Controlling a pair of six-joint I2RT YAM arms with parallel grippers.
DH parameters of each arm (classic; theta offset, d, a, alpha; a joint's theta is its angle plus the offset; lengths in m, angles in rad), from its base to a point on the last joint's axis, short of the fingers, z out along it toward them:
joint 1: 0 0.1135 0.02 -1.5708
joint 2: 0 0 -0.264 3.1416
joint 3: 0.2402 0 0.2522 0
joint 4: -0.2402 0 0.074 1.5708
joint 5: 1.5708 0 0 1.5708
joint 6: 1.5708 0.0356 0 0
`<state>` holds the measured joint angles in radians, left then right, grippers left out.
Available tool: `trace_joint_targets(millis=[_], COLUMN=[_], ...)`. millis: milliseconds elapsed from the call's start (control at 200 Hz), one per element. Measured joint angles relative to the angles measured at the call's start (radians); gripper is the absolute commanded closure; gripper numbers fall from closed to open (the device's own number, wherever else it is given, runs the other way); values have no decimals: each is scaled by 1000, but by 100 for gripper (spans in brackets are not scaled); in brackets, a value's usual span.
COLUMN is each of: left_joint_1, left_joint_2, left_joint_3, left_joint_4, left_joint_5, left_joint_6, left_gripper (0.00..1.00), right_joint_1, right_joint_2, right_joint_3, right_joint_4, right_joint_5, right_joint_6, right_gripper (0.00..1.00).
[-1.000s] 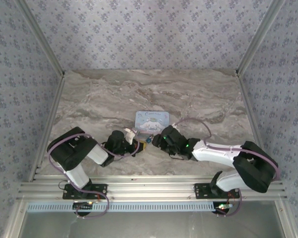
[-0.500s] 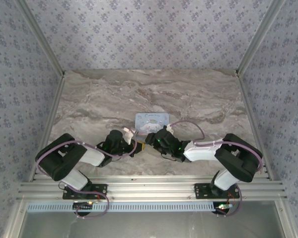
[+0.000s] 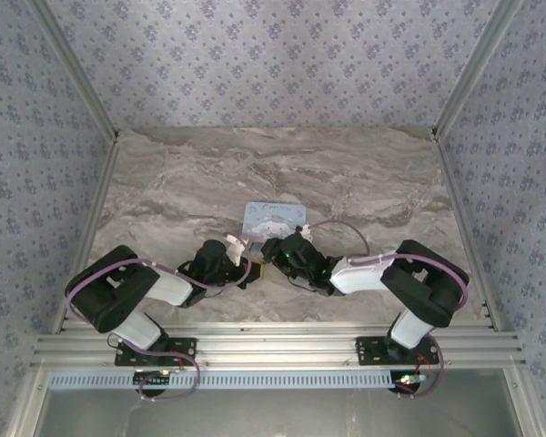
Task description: Unlock a padlock with a key
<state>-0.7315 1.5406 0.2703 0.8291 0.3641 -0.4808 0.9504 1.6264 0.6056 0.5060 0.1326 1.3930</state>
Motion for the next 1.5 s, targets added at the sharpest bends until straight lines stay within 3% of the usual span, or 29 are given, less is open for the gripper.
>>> trace_joint_targets(millis=[215, 400, 919, 1499], left_joint_1=[-4, -11, -11, -11], left_joint_2=[-13, -28, -30, -62], left_joint_3=[0, 0, 0, -1], left_joint_4=[-20, -48, -51, -48], left_joint_5=[-24, -28, -20, -13], left_joint_6=[1, 2, 8, -23], left_gripper=[100, 100, 100, 100], right_joint_1=[4, 26, 58, 65], right_joint_2=[0, -24, -123, -39], right_joint_3=[6, 6, 7, 27], right_joint_4=[-11, -77, -263, -199], right_joint_5=[6, 5, 26, 40], right_joint_6=[8, 39, 49, 93], right_gripper=[54, 43, 45, 48])
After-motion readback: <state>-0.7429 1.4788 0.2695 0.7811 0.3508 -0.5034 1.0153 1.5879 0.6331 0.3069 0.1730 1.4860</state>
